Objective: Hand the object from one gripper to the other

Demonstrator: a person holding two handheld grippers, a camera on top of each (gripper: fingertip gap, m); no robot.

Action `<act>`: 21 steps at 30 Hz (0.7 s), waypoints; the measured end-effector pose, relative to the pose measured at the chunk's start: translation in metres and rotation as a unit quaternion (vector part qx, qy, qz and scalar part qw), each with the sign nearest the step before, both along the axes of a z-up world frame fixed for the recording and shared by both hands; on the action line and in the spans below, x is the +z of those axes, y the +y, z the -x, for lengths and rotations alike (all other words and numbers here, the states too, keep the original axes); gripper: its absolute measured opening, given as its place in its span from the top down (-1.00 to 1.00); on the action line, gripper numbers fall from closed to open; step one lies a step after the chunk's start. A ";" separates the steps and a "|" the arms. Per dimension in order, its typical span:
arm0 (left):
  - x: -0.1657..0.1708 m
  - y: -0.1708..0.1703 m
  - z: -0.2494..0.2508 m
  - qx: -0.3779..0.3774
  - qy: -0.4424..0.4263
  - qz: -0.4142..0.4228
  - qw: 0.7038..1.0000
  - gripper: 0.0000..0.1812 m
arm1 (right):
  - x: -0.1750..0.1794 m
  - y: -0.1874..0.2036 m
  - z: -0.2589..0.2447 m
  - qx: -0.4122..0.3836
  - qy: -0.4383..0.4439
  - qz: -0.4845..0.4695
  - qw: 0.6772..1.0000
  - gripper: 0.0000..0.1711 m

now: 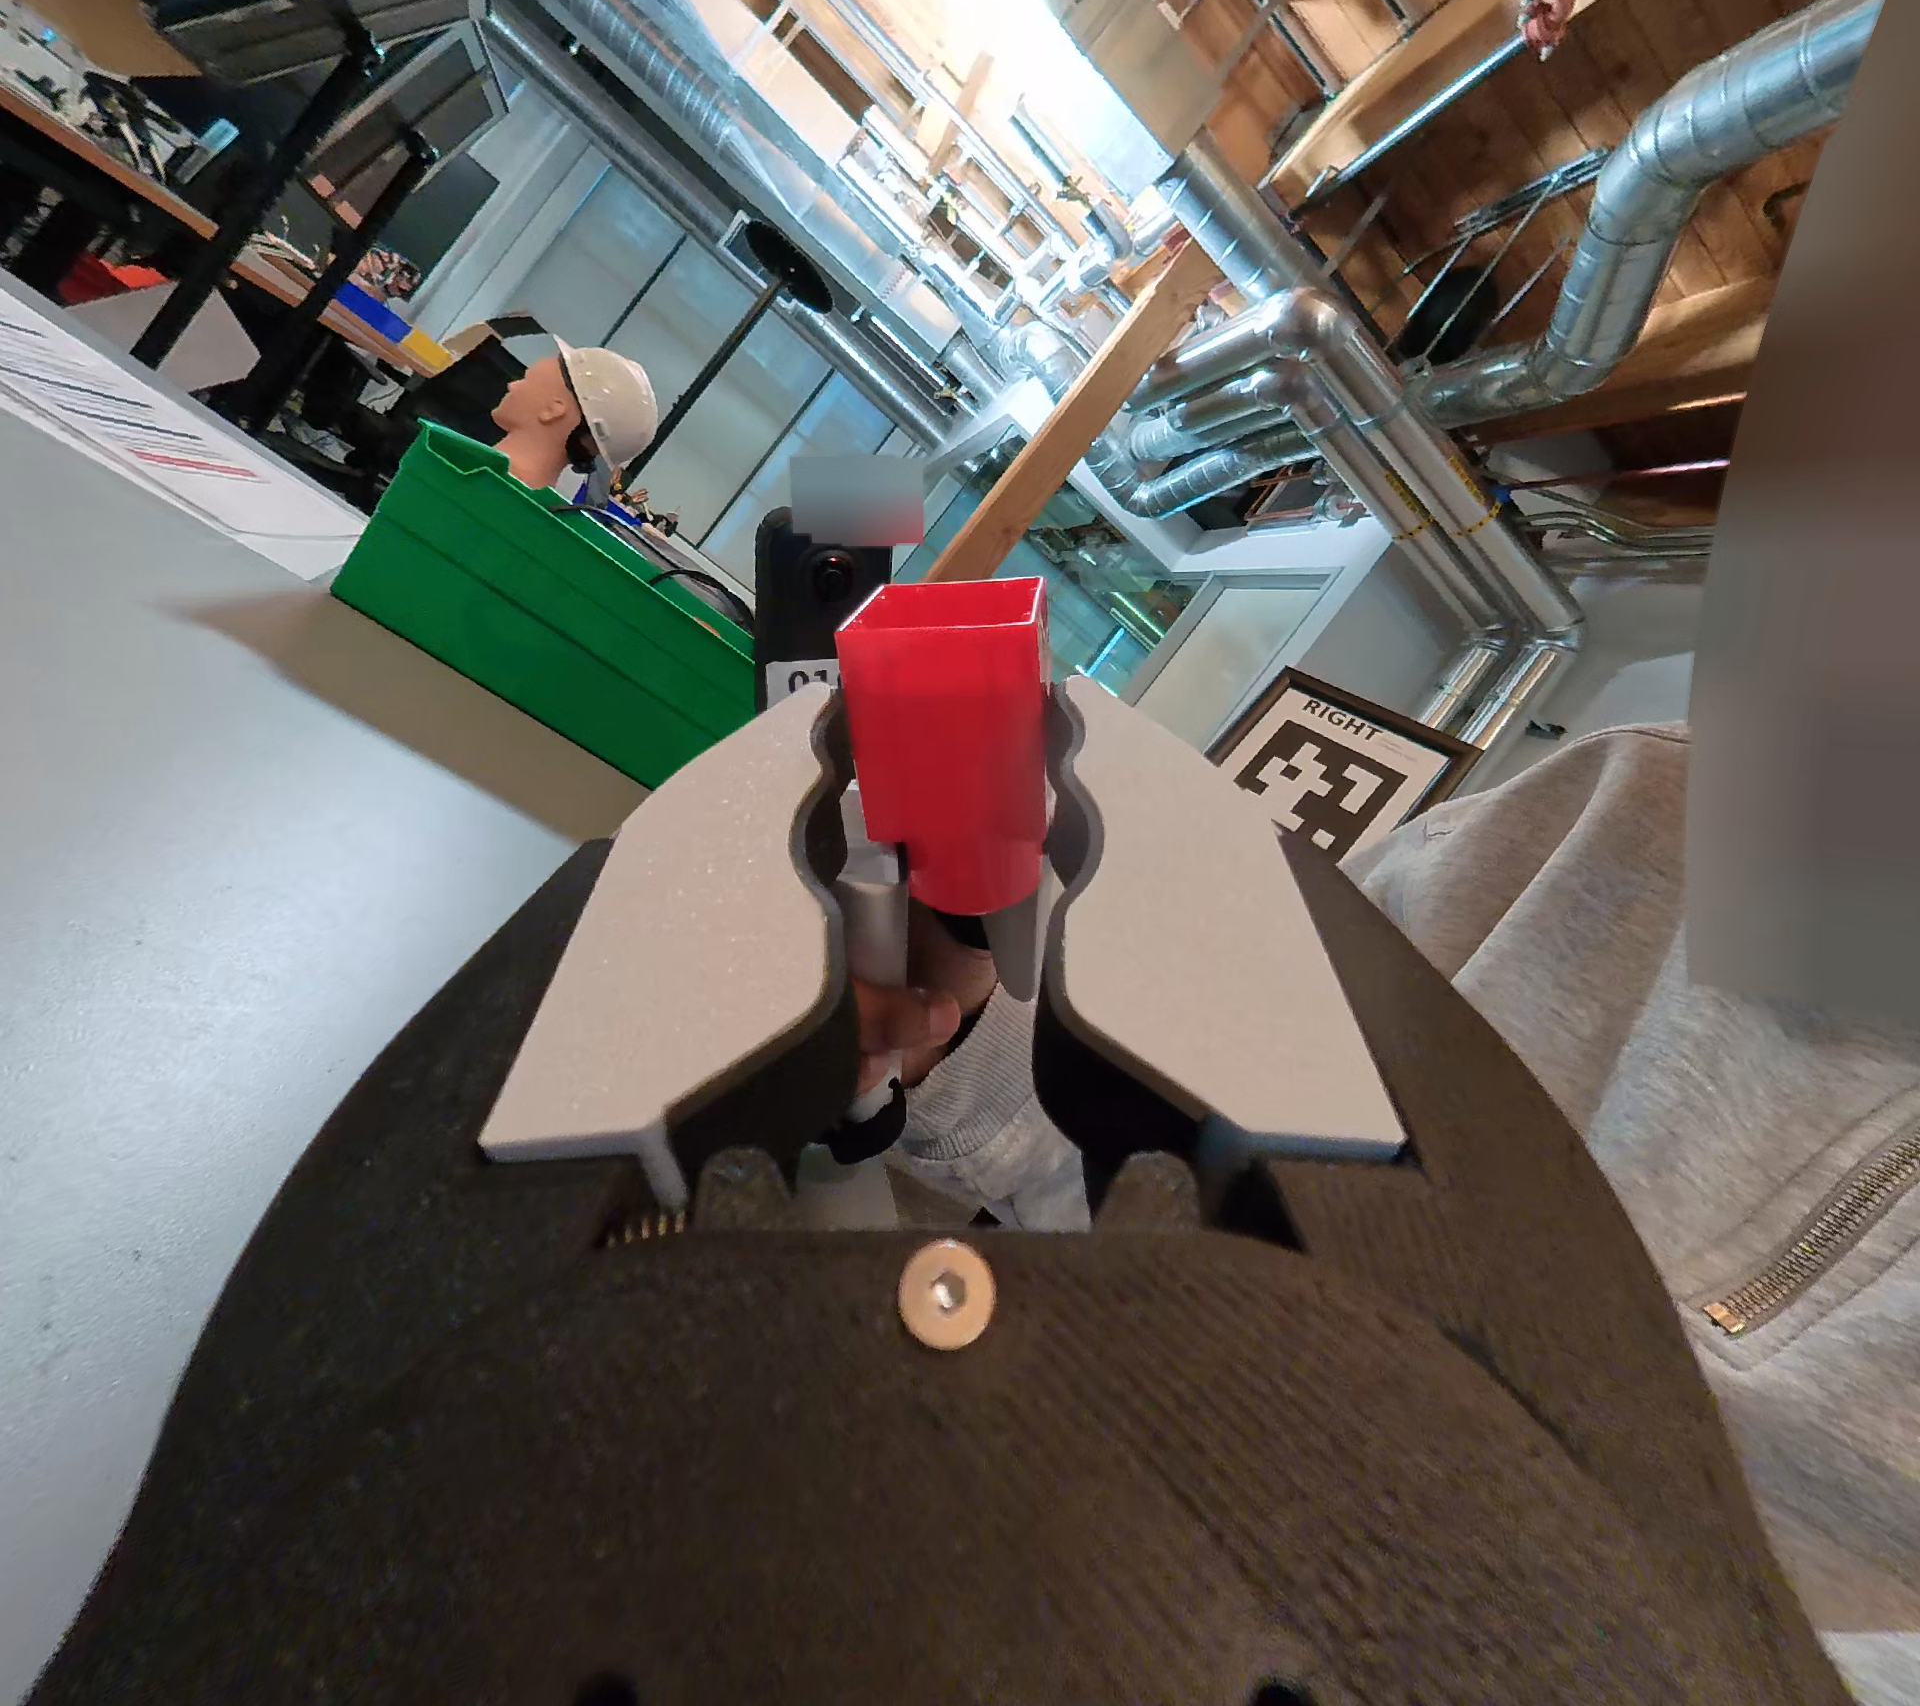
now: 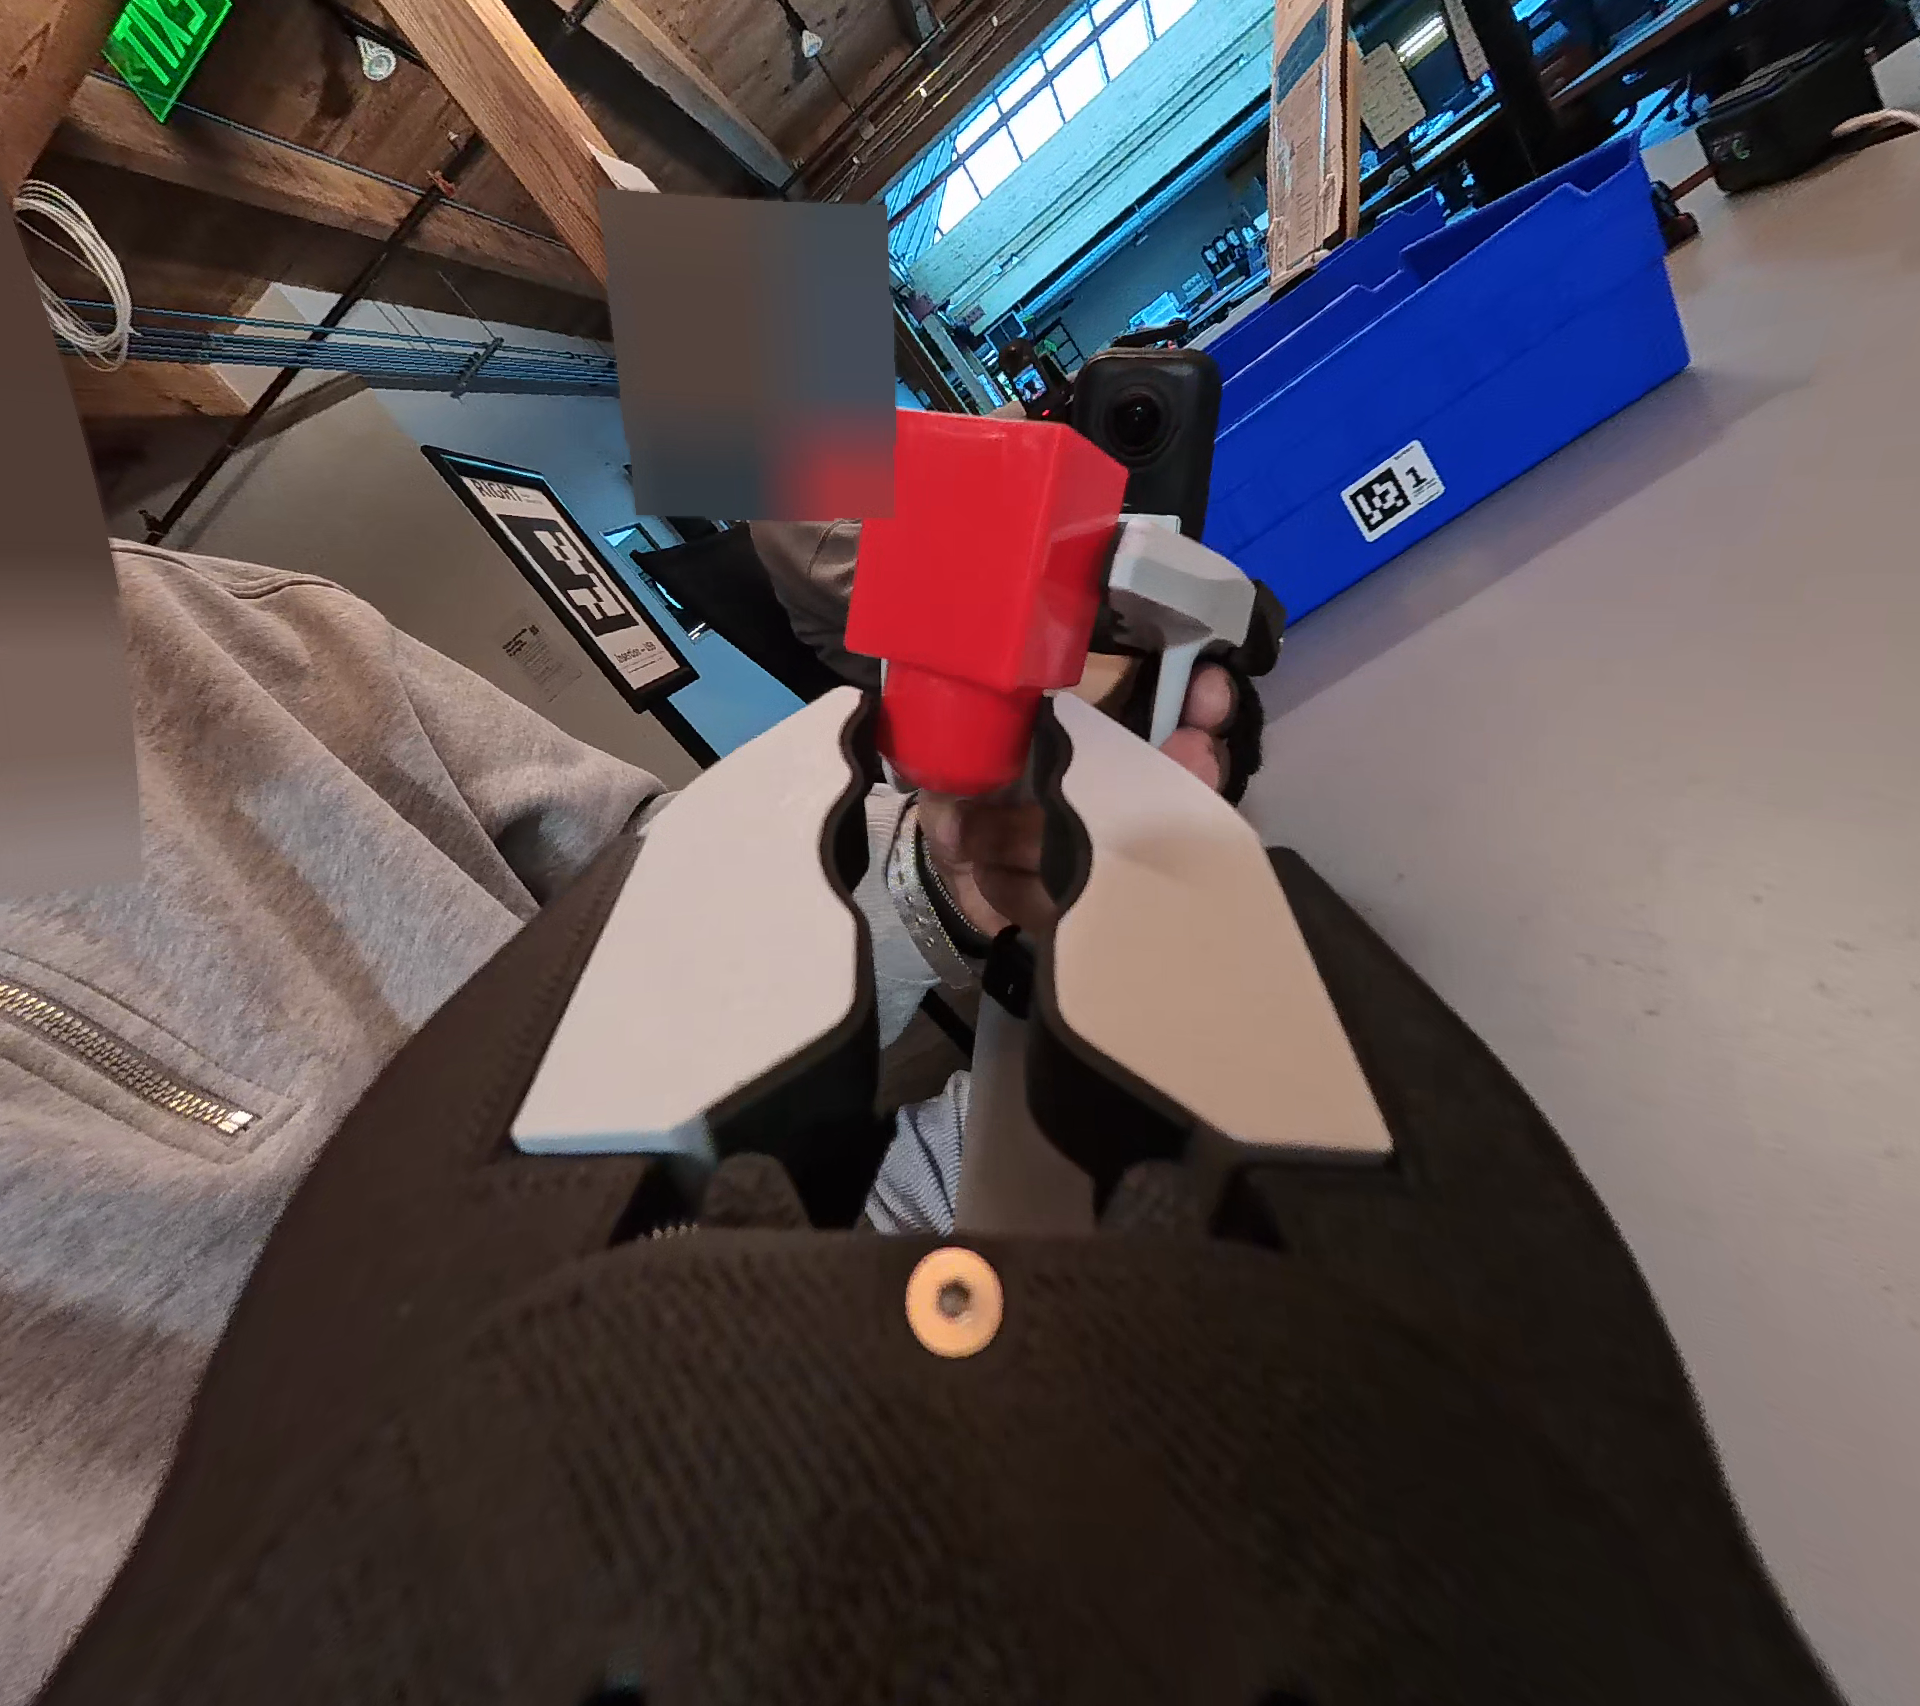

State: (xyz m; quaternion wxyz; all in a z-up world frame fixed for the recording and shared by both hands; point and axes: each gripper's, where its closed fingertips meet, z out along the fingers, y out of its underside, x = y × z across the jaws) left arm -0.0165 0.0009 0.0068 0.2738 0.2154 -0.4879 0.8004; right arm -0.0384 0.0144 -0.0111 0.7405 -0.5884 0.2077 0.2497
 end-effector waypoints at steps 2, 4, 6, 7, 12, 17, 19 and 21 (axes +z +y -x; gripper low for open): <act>0.000 0.000 -0.001 0.005 -0.002 -0.002 1.000 0.61 | -0.001 0.000 -0.001 -0.004 -0.002 0.002 1.000 0.66; 0.000 0.001 -0.002 0.013 -0.005 -0.005 1.000 0.61 | 0.000 -0.002 -0.004 -0.021 -0.015 0.001 1.000 0.65; 0.001 0.004 -0.006 0.028 -0.004 -0.003 1.000 0.61 | -0.001 -0.004 -0.013 -0.063 -0.034 0.010 0.997 0.45; 0.000 0.006 -0.009 0.038 -0.001 -0.005 0.999 0.61 | -0.002 -0.006 -0.018 -0.083 -0.043 0.017 0.995 0.33; -0.018 0.004 -0.021 0.054 0.036 -0.055 0.996 0.61 | -0.007 -0.015 -0.033 -0.173 -0.155 0.088 0.969 0.06; -0.029 0.002 -0.025 0.024 0.100 -0.052 0.993 0.61 | -0.019 -0.017 -0.034 -0.198 -0.276 0.166 0.926 -0.11; -0.036 -0.001 -0.024 0.006 0.118 -0.068 0.991 0.61 | -0.023 -0.016 -0.032 -0.196 -0.317 0.189 0.908 -0.09; -0.043 -0.006 -0.020 -0.020 0.133 -0.083 0.987 0.61 | -0.028 -0.015 -0.029 -0.186 -0.348 0.209 0.895 -0.03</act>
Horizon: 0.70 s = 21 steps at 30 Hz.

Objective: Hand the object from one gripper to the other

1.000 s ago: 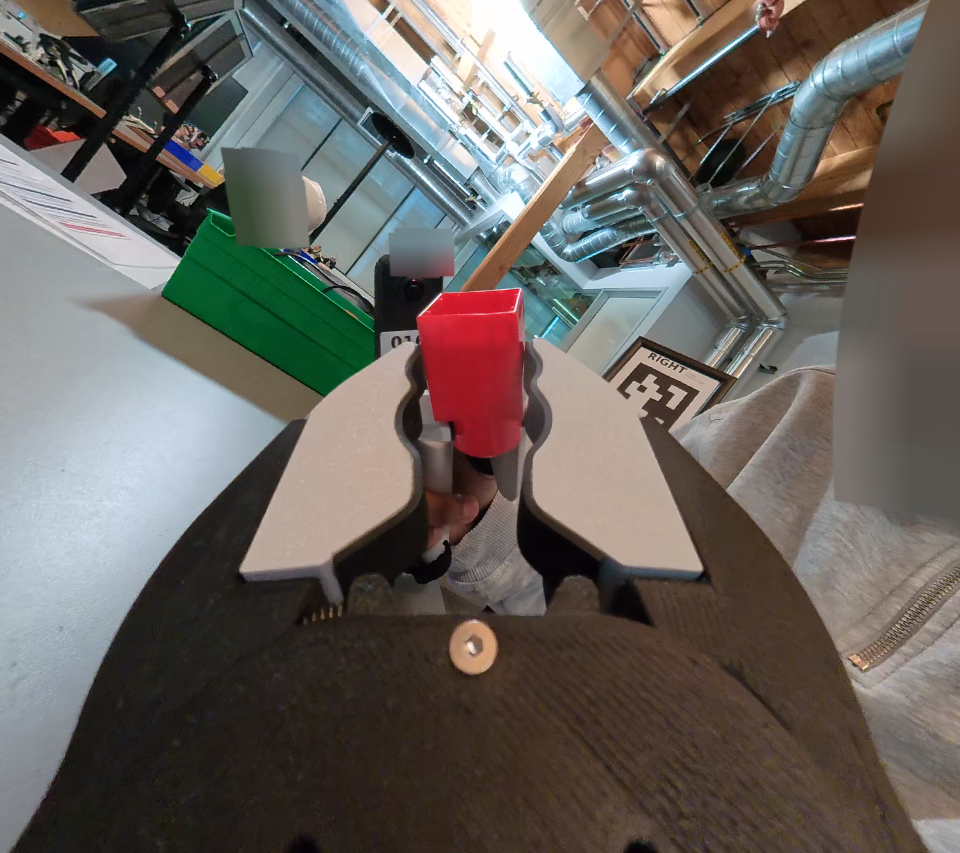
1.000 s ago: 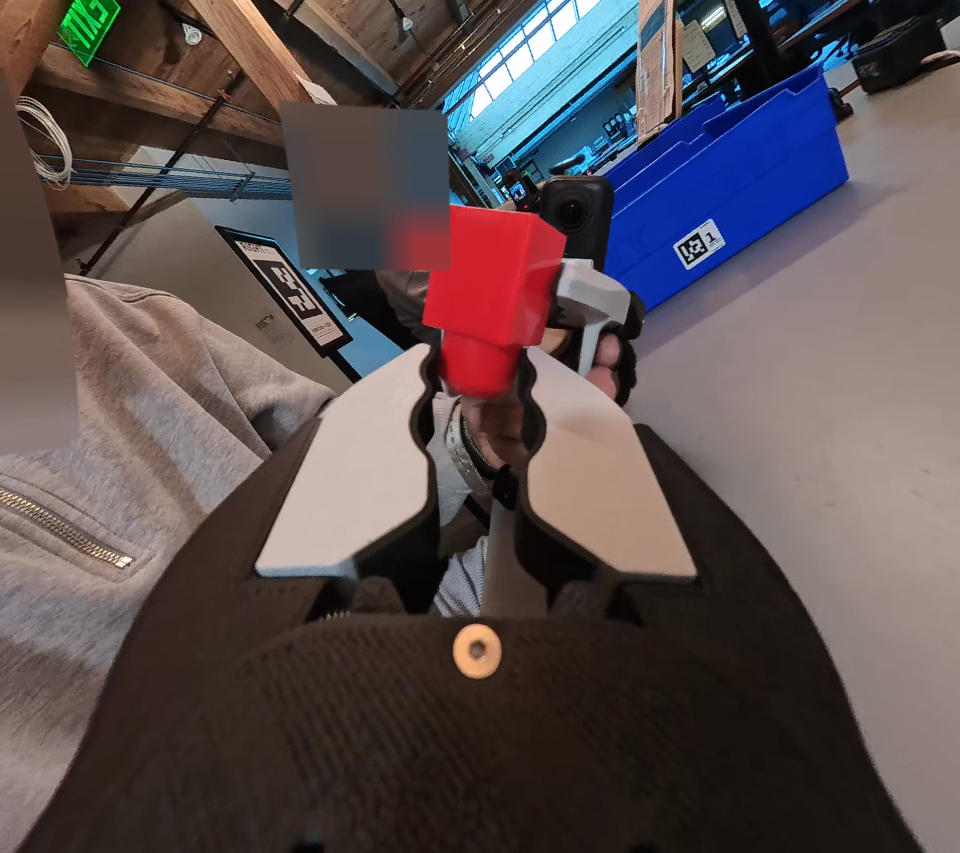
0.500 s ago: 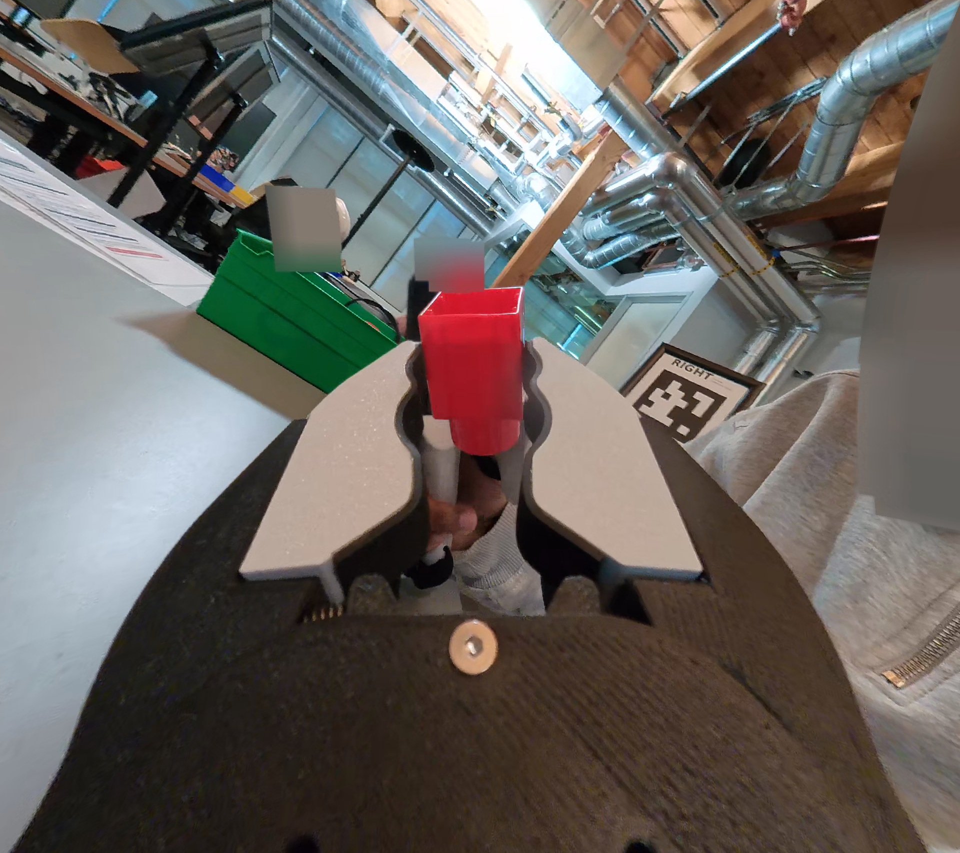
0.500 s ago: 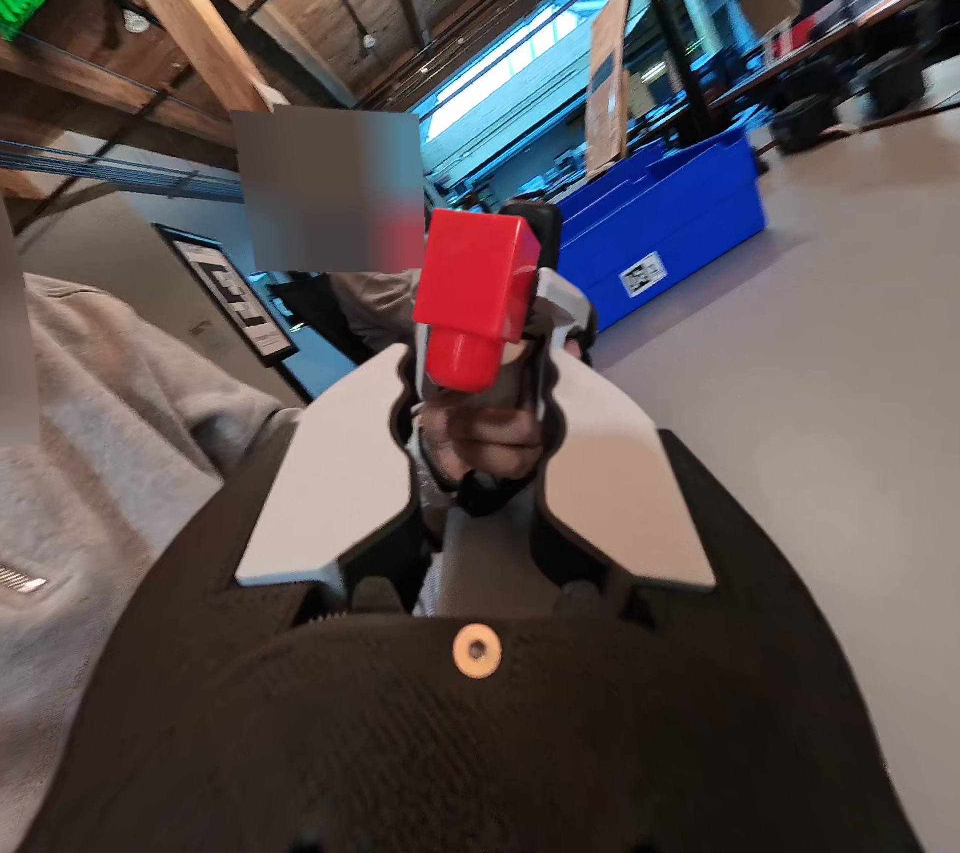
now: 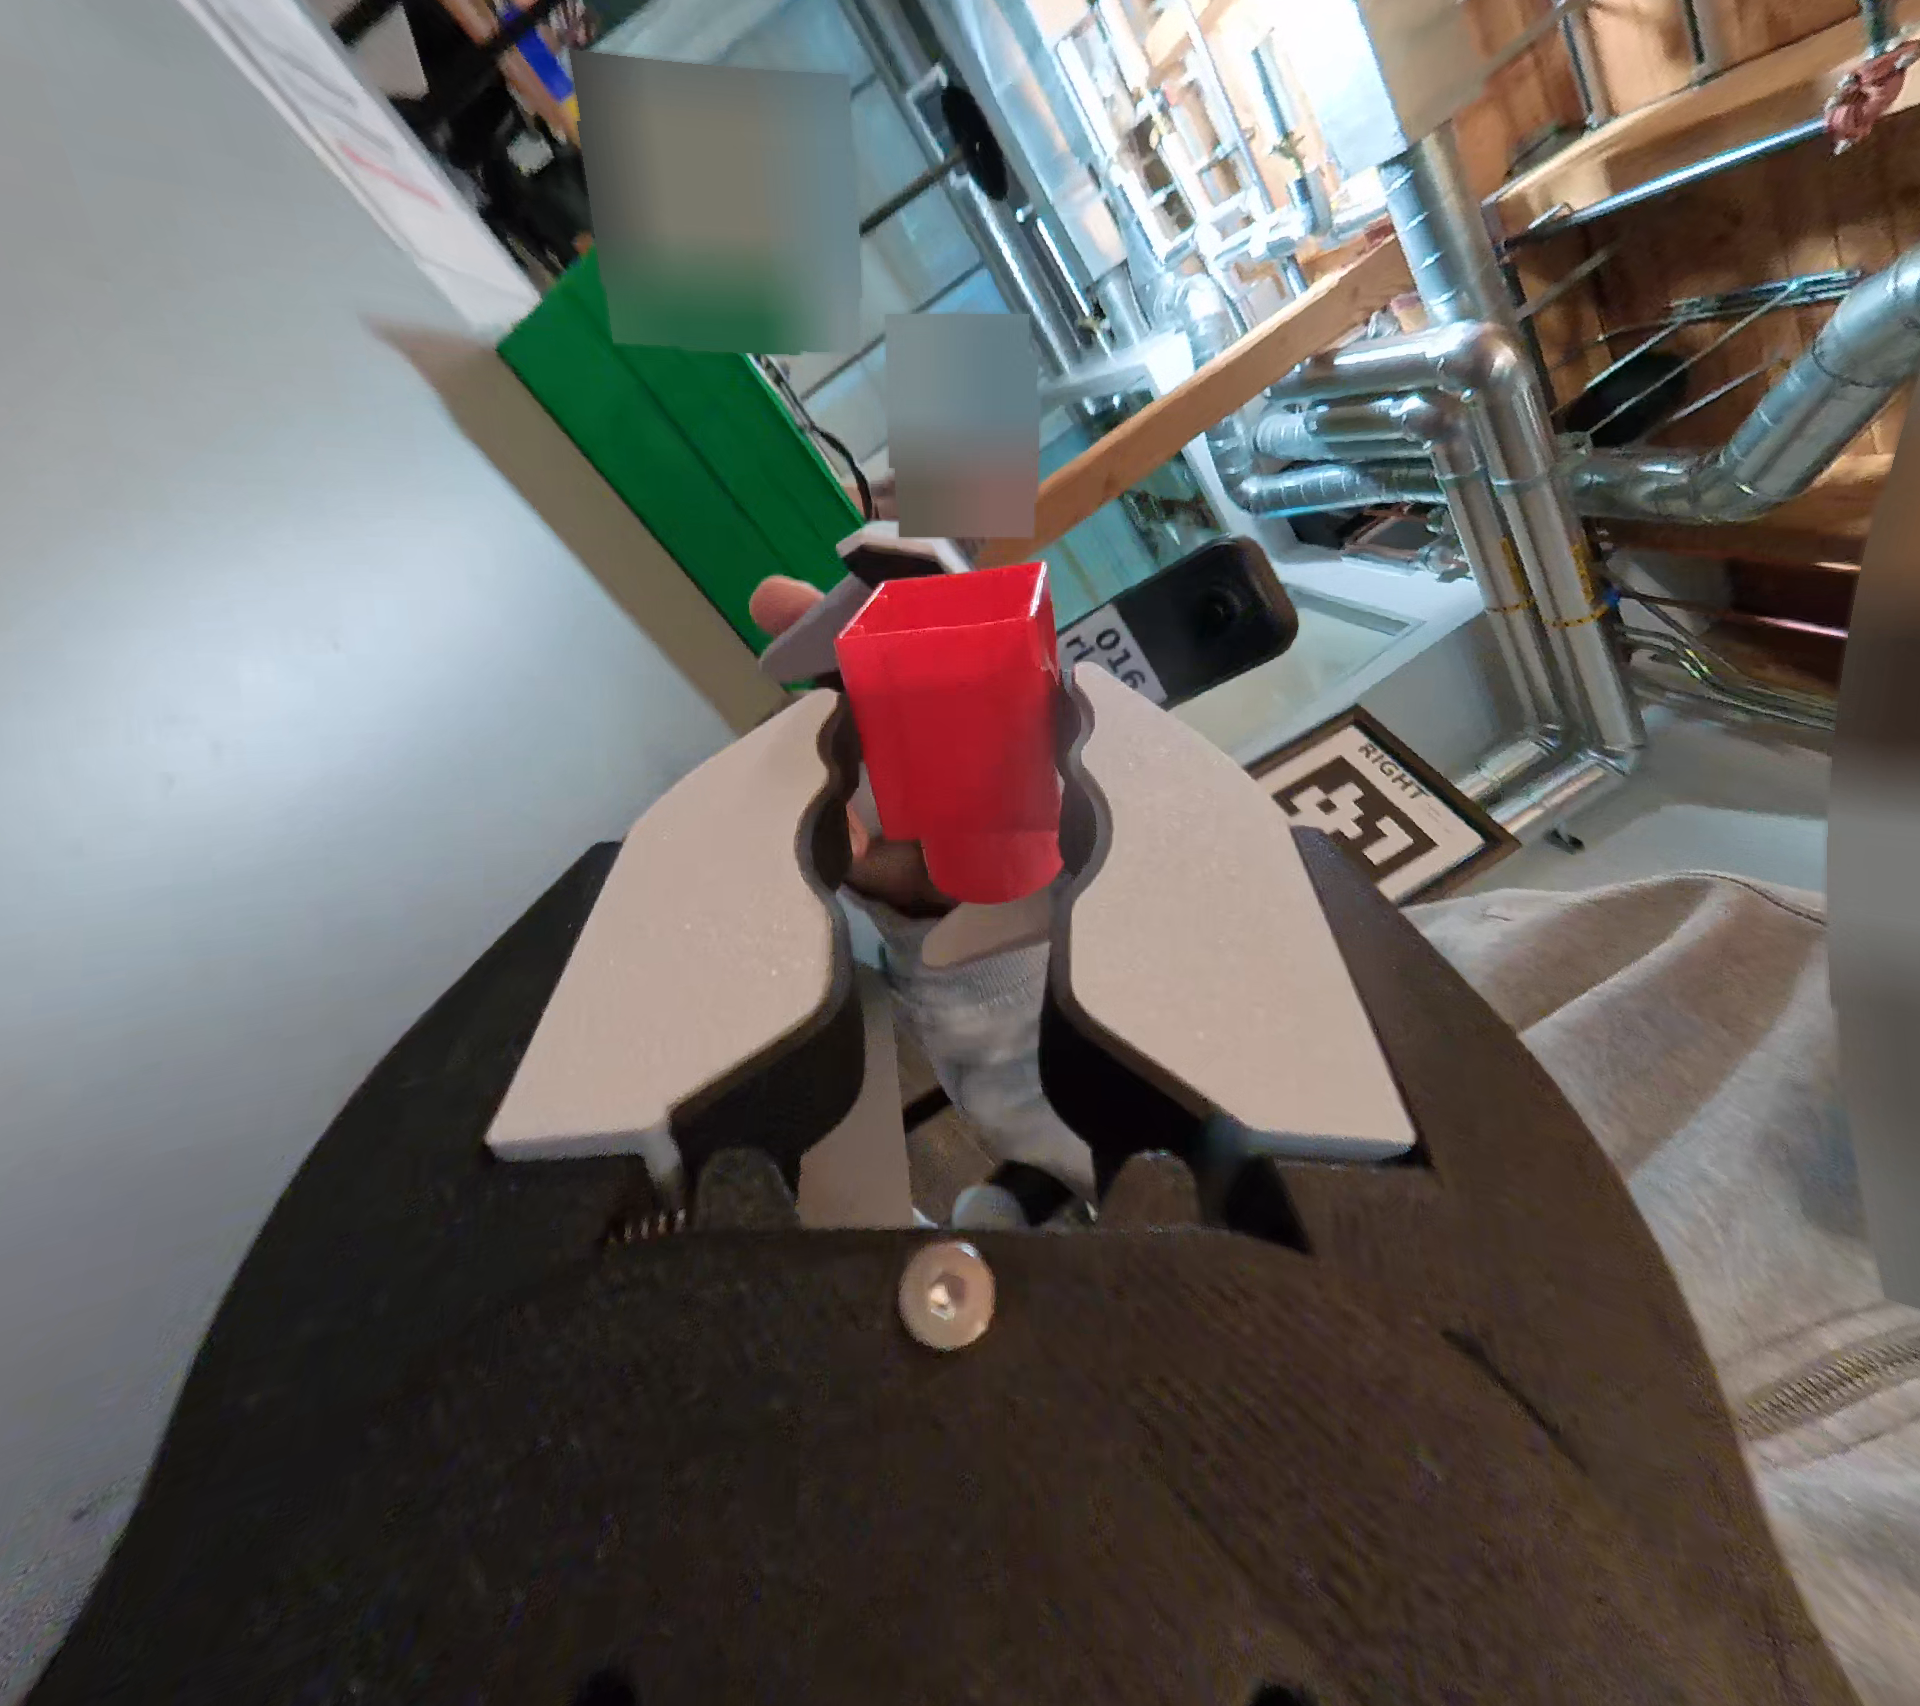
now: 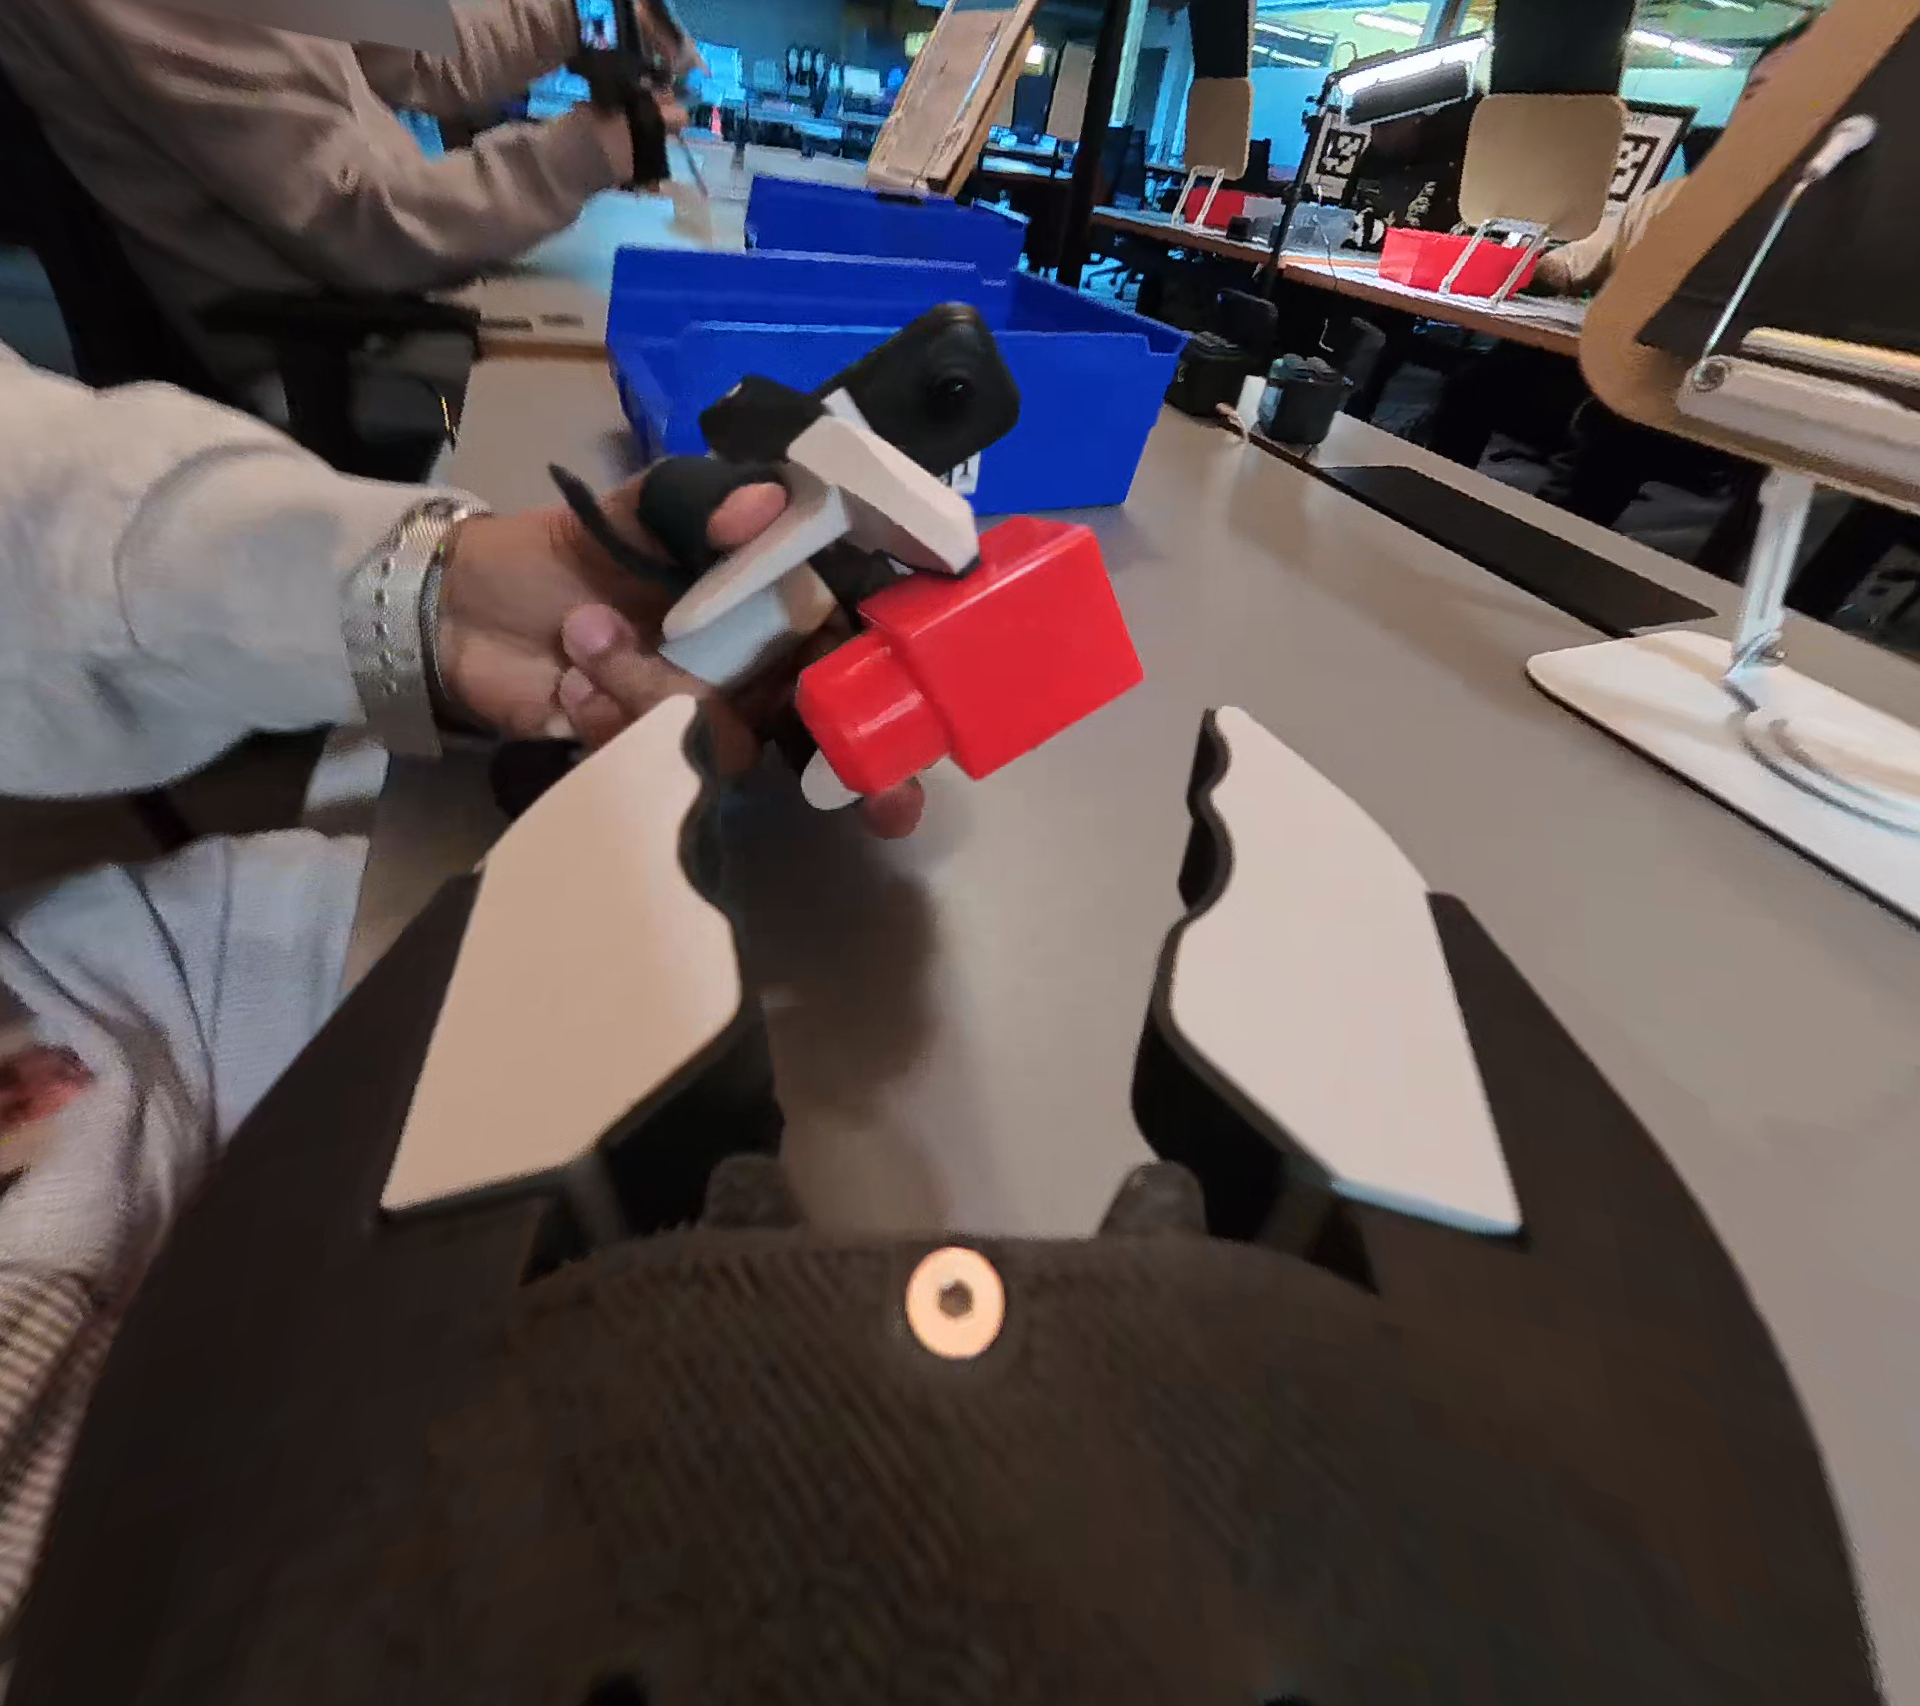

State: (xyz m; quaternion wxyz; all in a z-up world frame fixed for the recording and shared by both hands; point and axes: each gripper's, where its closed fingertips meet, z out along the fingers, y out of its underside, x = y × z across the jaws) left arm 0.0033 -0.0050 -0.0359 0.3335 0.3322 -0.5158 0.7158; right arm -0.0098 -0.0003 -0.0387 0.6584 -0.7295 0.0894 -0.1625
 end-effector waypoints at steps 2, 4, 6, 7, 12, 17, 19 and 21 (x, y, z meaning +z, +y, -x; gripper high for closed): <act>-0.007 -0.006 0.007 -0.034 0.020 -0.010 0.999 0.59 | -0.005 0.001 0.003 0.009 -0.015 0.021 1.000 0.00; -0.013 -0.012 0.014 -0.066 0.040 -0.016 0.997 0.60 | -0.008 0.002 0.006 0.020 -0.023 0.034 0.999 0.03; -0.012 -0.014 0.018 -0.086 0.056 -0.008 0.995 0.60 | -0.011 0.004 0.011 0.034 -0.022 0.044 0.998 0.08; -0.012 -0.014 0.019 -0.091 0.062 -0.005 0.994 0.60 | -0.013 0.004 0.012 0.038 -0.021 0.052 0.998 0.11; -0.014 -0.014 0.018 -0.095 0.075 -0.001 0.993 0.59 | -0.017 0.005 0.010 0.024 -0.032 0.072 0.997 0.18; -0.013 -0.013 0.012 -0.066 0.060 -0.002 0.996 0.52 | -0.019 0.005 0.005 0.010 -0.014 0.072 0.997 0.18; -0.012 -0.013 0.010 -0.051 0.050 -0.004 0.997 0.41 | -0.018 0.003 0.002 0.003 -0.001 0.065 0.998 0.18; -0.008 -0.011 0.008 -0.039 0.037 0.001 0.999 0.35 | -0.015 0.000 -0.001 -0.002 0.019 0.050 0.999 0.18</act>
